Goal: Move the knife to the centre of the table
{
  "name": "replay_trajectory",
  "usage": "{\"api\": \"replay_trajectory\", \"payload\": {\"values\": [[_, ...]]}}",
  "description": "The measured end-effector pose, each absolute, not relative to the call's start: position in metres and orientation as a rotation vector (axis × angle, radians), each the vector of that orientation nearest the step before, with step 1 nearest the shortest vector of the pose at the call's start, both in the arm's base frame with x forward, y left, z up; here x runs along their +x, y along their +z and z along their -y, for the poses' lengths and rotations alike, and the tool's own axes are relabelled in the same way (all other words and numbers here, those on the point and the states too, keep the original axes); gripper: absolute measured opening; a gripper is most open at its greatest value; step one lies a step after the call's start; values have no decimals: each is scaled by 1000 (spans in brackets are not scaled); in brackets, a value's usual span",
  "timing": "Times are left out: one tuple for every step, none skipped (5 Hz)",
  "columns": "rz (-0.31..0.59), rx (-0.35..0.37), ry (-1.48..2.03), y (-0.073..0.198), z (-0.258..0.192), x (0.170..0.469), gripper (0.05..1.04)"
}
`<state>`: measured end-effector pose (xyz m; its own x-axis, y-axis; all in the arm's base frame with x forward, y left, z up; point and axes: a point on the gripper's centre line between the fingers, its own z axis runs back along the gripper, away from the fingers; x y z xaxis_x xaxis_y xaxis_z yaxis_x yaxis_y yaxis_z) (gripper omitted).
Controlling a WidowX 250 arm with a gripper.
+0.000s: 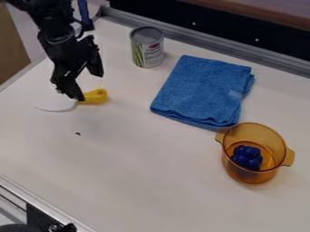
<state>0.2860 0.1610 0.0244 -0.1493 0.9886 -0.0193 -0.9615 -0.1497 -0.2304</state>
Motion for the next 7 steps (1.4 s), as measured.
{"api": "replay_trajectory", "payload": {"values": [[210, -167, 1983, 22, -169, 284, 999], [232, -129, 2238, 20, -162, 288, 999], [213, -6, 2468, 5, -153, 290, 999], [185, 22, 2507, 0, -154, 299, 999], [142, 31, 2501, -8, -160, 298, 999], [118, 21, 2463, -8, -165, 295, 999], [72, 14, 2428, -17, -166, 294, 999]]}}
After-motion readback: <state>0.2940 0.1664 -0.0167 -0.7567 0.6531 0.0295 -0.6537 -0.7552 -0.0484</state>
